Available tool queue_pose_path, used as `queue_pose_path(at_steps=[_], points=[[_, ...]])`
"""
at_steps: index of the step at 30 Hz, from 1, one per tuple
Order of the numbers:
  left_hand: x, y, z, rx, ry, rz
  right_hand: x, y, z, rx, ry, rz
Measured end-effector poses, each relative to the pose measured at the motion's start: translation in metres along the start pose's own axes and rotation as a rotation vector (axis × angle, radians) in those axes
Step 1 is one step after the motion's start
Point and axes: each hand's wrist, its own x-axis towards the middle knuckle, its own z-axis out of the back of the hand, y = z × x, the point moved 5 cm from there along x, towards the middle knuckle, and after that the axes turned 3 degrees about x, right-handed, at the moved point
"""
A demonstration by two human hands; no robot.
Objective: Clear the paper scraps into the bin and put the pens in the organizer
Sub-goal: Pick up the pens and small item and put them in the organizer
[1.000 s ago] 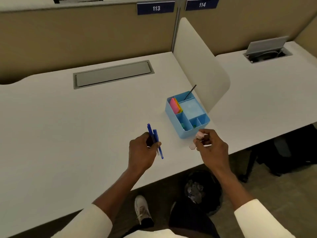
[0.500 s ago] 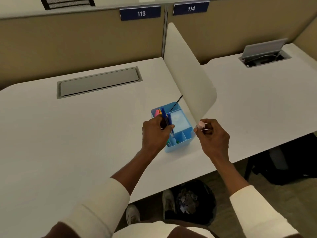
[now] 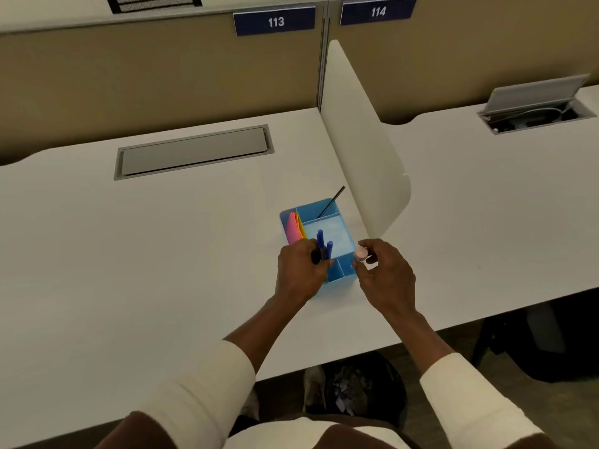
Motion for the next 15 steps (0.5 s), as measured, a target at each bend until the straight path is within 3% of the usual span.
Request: queue_pose_path(at_steps=[15], points=[[-0.001,0.023,-0.013,0.121,0.013,0.143,-0.002,-0.009,-0.013,-0.130,0.073,-0.009]])
